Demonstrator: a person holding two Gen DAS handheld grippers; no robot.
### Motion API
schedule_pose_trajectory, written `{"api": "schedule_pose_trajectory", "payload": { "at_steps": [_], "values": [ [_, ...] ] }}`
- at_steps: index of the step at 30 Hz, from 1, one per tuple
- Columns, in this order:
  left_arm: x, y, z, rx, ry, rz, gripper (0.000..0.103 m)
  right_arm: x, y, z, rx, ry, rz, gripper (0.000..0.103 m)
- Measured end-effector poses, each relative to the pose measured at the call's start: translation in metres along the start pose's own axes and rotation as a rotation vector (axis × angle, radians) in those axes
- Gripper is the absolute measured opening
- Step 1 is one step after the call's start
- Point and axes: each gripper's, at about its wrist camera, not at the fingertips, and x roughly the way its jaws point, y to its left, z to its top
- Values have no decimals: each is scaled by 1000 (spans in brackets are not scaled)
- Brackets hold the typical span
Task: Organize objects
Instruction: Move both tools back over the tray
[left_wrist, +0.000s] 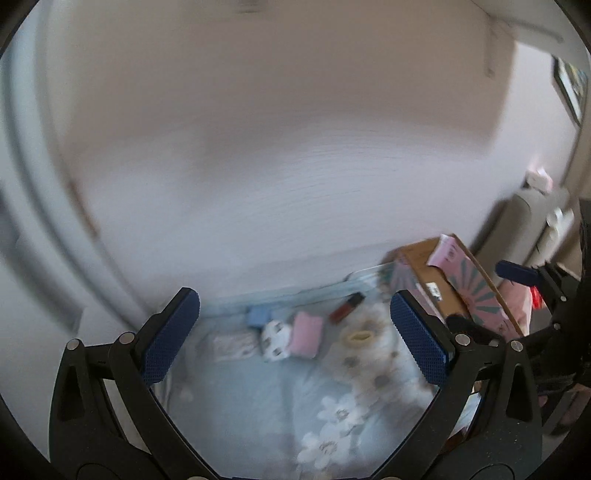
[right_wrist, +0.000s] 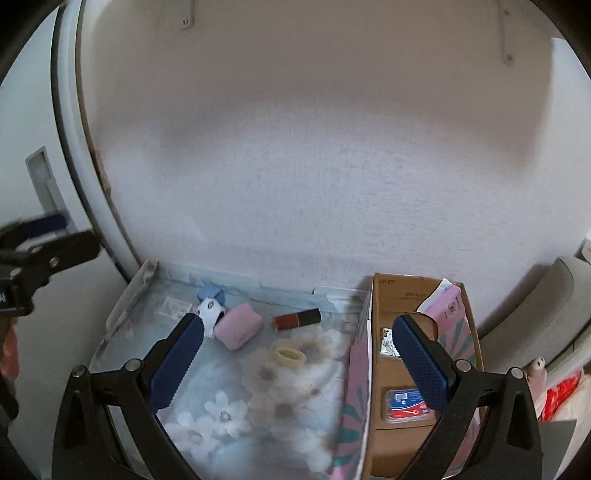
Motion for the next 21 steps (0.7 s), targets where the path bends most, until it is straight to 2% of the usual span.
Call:
{"api": "schedule_pose_trajectory", "payload": {
  "at_steps": [2,7,12,21],
  "values": [
    [-8,16,-12,-34,3,44,103,5,5,-13,13,-14,-10,102],
    [-16,48,-52,-101,8,116,103,17,19,-33,8,27,-6,102],
    [-7,54,-73,-93,5,175,103,27,23,-39,0,42,-7,102],
    [43,61,-90,-121,112,147,103,63,22,-56,75,117,-41,102]
  ]
}}
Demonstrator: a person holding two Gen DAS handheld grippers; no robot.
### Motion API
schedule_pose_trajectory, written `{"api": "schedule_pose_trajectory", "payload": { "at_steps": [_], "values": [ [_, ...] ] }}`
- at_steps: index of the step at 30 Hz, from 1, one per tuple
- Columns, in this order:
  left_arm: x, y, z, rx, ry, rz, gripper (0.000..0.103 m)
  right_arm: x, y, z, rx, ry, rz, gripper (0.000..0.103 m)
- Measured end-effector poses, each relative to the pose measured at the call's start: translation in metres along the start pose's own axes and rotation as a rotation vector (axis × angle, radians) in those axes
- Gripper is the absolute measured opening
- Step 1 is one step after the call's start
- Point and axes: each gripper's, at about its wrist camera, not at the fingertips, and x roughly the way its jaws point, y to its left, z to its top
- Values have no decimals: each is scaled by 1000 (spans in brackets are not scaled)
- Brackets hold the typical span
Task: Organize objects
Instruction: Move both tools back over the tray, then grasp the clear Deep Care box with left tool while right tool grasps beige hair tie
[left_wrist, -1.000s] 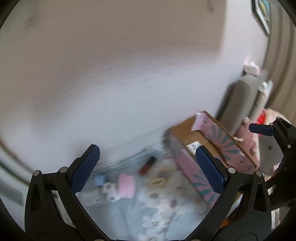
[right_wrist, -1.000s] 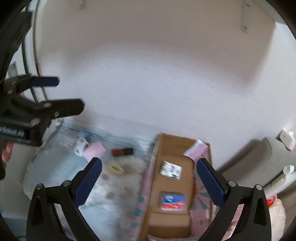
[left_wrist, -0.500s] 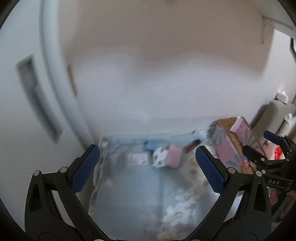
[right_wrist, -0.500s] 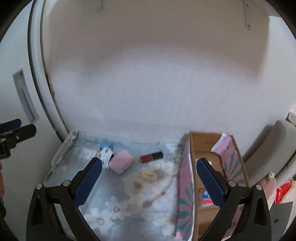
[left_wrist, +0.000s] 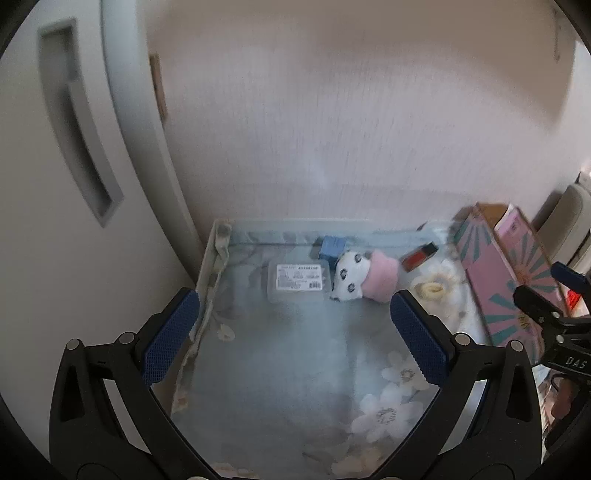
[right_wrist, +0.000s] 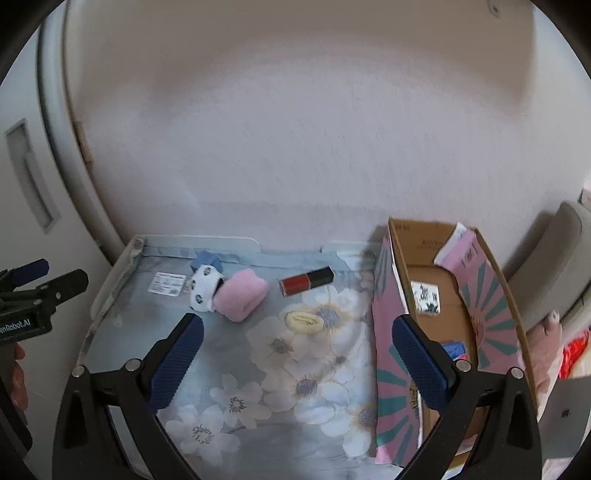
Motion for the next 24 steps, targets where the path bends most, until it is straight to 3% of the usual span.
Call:
{"api": "schedule_pose_trajectory", "payload": {
  "at_steps": [15,24],
  "values": [
    [154,0,-26,16,140,-16,103,121,3,-27,78,107,-133,101],
    [196,1,-25,29,166,-18,103,155,-3,-31,124,155,-156,92]
  ]
}}
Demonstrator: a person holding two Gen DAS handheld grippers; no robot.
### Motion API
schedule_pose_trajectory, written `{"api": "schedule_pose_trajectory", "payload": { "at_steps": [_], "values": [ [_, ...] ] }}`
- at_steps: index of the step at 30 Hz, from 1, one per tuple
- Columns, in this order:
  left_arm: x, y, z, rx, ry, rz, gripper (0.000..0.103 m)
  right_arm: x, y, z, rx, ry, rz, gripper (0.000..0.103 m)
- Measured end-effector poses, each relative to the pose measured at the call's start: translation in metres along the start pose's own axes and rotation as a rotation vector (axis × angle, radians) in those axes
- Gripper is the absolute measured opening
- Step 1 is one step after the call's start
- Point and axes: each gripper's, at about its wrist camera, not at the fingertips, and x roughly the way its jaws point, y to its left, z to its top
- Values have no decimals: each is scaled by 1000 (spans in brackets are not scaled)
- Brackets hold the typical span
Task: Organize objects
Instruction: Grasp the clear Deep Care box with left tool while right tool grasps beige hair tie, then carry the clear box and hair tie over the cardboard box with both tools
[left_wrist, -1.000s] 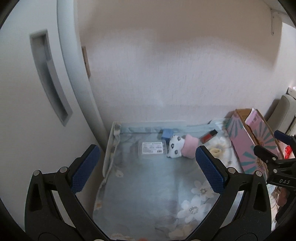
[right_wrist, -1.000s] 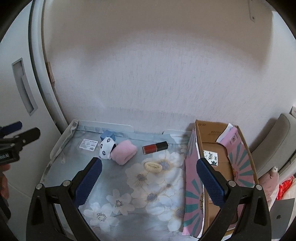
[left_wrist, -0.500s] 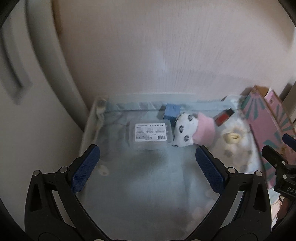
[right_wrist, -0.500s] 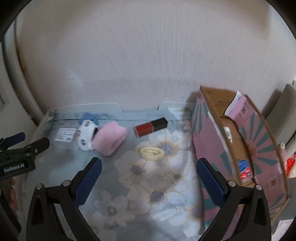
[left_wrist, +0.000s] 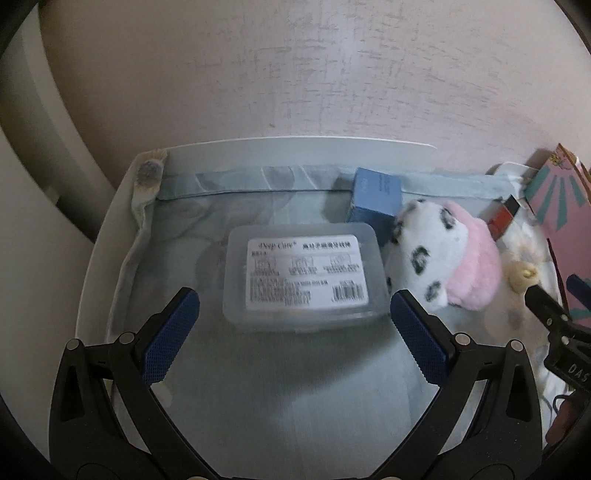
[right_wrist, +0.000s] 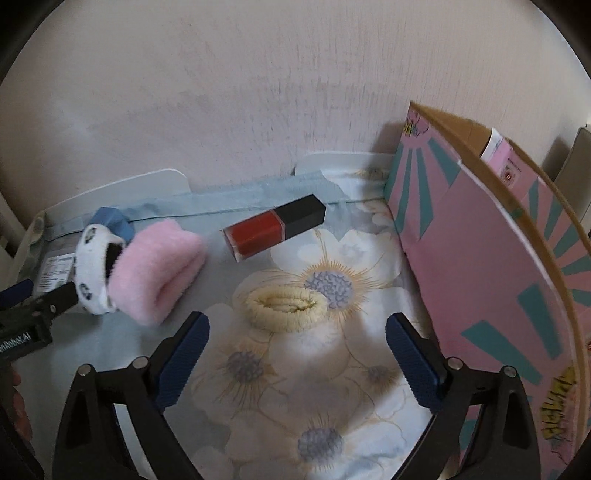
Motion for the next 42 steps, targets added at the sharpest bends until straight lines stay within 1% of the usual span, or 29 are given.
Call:
{"api": "schedule_pose_trajectory", "payload": {
  "at_steps": [3,5,8,9,13,15,17,19,23,27,32,35,38,39,41,42],
  "values": [
    [6,4,5,-12,1,-14,103,8,-1,3,16,11,1,88],
    [10,4,9,-8,1,-11,103,13,0,5,17,16,-2,81],
    [15,5,14,-8,5,-17,103,18,0,7,27,26,-8,76],
    [17,5,15,-10,11,-18,103,20,1,7,30,31,-12,75],
    [25,8,20,-42,40,-33,103,21,0,5,40,30,-12,67],
    [28,11,21,-64,55,-45,103,20,1,5,40,24,-14,62],
    [31,13,21,-90,73,-56,102,19,2,5,40,19,-10,53],
    [31,14,20,-103,78,-62,101,18,2,5,41,17,-7,47],
    [29,13,16,-95,69,-59,100,15,1,4,45,16,-4,39],
    [24,14,13,-93,59,-60,100,9,-4,5,61,10,8,37],
    [0,14,15,-83,9,-68,100,-11,-8,12,64,-12,29,37],
    [-26,12,20,-69,-25,-74,100,-38,-9,19,54,-48,57,37],
    [-53,10,23,-60,-53,-84,100,-76,-6,24,30,-95,92,37],
    [-65,9,24,-56,-66,-88,100,-90,-4,29,18,-110,105,37],
    [-87,8,25,-45,-90,-92,100,-101,-8,49,-3,-133,123,37],
    [-97,12,32,-41,-104,-95,100,-113,-8,51,-19,-146,133,37]
  ]
}}
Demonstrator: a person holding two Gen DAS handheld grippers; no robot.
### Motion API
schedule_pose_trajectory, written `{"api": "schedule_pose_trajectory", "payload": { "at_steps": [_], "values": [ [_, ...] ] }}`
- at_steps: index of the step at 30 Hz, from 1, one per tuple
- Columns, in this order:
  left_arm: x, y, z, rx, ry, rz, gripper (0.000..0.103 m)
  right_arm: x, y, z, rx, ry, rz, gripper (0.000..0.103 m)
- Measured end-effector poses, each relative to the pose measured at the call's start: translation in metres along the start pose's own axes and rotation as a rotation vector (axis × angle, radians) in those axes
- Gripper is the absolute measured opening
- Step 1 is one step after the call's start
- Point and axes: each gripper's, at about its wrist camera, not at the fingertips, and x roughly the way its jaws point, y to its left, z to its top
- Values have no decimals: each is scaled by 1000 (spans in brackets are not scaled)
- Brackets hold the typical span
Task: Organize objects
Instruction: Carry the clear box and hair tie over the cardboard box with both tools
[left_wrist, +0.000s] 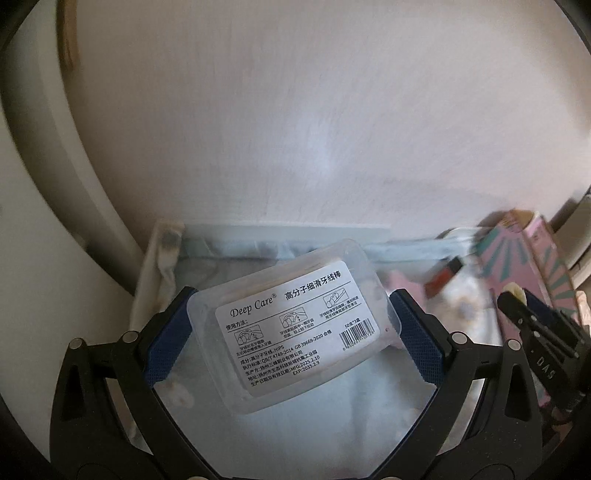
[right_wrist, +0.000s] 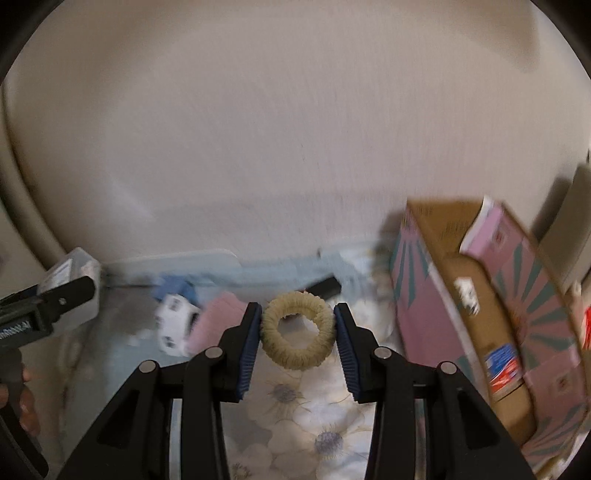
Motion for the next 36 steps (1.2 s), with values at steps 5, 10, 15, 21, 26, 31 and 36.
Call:
{"api": "schedule_pose_trajectory", "payload": {
  "at_steps": [5,10,15,21,26,31,36],
  "values": [
    [-35,-31,12,15,-37,-23,100,-51,7,18,-33,-22,73,37],
    [-75,-45,19,28,-79,-25,100,-72,6,18,-51,-44,108,37],
    [-92,-55,12,31,-98,-35,100,-89,3,16,-58,-65,127,37],
    [-102,-76,10,65,-116,-52,100,-105,-16,13,-46,-88,111,37],
    [-104,-102,15,112,-121,-92,100,-119,-47,10,-12,-94,57,37],
    [-107,-145,24,183,-125,-169,100,-130,-84,3,28,-84,-14,37],
    [-98,-194,31,259,-102,-268,100,-132,-125,-6,75,-31,-78,37]
  ]
}}
